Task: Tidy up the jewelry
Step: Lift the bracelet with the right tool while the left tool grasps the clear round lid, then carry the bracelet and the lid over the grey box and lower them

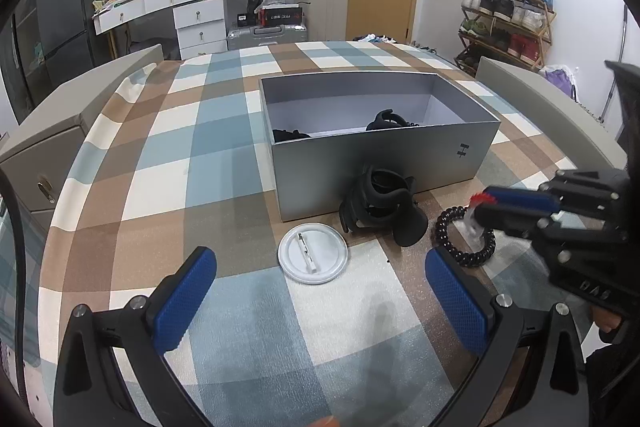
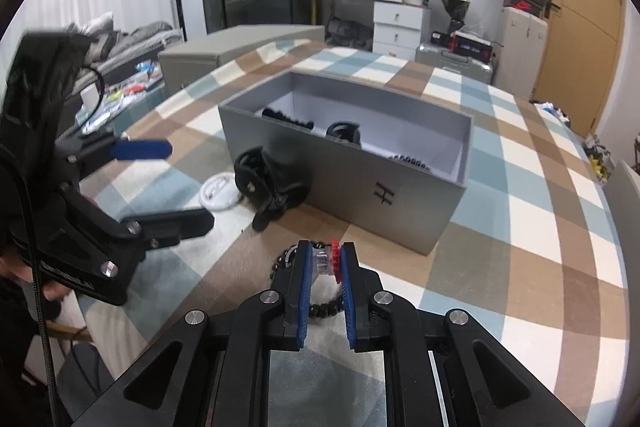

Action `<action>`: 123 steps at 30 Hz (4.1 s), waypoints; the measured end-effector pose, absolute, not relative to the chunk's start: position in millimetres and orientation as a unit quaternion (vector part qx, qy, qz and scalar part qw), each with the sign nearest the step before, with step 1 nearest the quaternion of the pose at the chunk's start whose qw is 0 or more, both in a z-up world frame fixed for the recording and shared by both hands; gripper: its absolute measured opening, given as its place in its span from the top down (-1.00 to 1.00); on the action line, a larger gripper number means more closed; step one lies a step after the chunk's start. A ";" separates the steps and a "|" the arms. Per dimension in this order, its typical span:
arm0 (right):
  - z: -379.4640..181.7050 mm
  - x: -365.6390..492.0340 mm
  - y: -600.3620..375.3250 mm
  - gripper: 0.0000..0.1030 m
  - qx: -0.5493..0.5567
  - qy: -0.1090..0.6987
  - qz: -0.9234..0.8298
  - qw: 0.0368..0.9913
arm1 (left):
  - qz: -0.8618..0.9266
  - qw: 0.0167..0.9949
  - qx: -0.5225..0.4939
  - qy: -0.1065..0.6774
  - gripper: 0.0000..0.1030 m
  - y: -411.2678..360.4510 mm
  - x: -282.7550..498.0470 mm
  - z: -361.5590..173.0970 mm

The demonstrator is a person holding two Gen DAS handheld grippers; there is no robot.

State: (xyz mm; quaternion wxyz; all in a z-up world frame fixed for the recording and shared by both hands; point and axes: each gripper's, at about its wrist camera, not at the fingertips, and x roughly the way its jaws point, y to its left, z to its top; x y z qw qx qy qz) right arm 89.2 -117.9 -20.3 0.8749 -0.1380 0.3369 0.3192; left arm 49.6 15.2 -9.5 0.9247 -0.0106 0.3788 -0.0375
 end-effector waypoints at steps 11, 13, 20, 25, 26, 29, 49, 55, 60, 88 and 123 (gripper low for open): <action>-9.0 86.1 -128.7 0.75 -0.109 0.319 0.333 0.881 | -0.025 0.901 0.006 0.433 -0.46 13.5 61.9 -19.4; -8.2 86.2 -129.7 0.74 -0.107 0.319 0.333 0.881 | -0.027 0.895 0.008 0.446 -0.22 13.7 65.3 -24.2; -6.3 84.6 -132.6 0.74 -0.105 0.316 0.334 0.882 | -0.042 0.900 0.011 0.435 0.29 11.0 63.8 -22.3; -6.1 83.2 -133.6 0.74 -0.105 0.314 0.334 0.882 | -0.045 0.901 0.012 0.432 0.38 10.0 59.8 -20.8; -6.1 83.6 -133.9 0.74 -0.105 0.315 0.334 0.882 | -0.045 0.902 0.012 0.430 0.40 10.5 57.9 -19.9; -6.9 85.4 -134.0 0.74 -0.104 0.318 0.332 0.882 | -0.044 0.903 0.013 0.426 0.97 10.3 52.9 -15.6; -6.0 87.1 -133.8 0.74 -0.101 0.318 0.332 0.882 | -0.030 0.894 0.010 0.447 -0.09 14.8 72.0 -20.9; -5.5 85.4 -134.2 0.74 -0.103 0.318 0.333 0.882 | -0.036 0.895 0.009 0.444 0.29 13.4 71.6 -20.1; -6.0 85.7 -133.8 0.74 -0.104 0.318 0.333 0.881 | -0.043 0.899 0.023 0.436 0.29 8.0 62.4 -19.8; 69.0 124.8 -139.0 0.74 -0.003 0.252 0.325 0.911 | -0.018 0.953 0.018 0.303 0.29 6.7 96.5 51.7; 18.4 162.1 -131.2 0.74 0.002 0.331 0.310 0.891 | -0.014 0.938 0.016 0.345 0.29 5.2 113.2 21.7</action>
